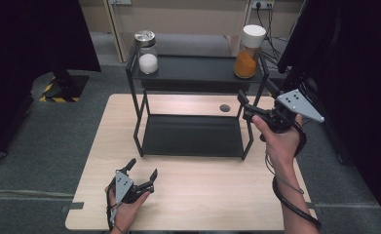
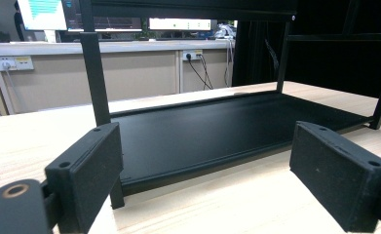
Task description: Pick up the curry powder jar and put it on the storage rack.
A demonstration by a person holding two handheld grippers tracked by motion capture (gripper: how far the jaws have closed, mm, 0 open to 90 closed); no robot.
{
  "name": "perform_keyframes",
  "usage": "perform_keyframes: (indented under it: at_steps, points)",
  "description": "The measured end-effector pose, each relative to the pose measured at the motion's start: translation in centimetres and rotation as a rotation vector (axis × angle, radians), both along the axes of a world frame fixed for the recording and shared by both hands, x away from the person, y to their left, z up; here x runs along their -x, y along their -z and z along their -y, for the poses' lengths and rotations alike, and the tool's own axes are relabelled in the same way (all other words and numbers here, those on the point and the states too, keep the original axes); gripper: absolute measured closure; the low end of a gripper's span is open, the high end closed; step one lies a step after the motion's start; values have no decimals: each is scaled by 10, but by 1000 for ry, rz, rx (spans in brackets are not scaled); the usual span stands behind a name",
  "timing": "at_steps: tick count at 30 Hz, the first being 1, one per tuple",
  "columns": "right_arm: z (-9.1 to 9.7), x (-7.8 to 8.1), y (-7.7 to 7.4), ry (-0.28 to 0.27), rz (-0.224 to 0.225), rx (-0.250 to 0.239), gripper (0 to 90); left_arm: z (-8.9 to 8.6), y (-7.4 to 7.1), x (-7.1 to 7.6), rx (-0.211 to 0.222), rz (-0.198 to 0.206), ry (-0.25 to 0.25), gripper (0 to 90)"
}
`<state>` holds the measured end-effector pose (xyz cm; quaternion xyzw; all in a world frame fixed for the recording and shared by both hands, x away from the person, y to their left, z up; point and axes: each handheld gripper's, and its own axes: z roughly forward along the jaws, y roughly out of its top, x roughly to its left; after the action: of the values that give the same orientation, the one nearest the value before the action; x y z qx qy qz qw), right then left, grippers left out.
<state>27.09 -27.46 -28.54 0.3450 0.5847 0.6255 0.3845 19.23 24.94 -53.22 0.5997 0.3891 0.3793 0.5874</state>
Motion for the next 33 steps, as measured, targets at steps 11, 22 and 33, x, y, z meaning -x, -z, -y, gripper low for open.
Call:
perform_keyframes:
  at_steps: [11,22,33]
  points:
    - [0,11,21,-5,-12,8,95,0,0,0,0,0,-1,114]
    - [0,23,43,-7,-33,20,95,0,1,0,5,2,-2,115]
    - [4,35,69,4,-62,29,95,0,1,0,4,3,-1,115]
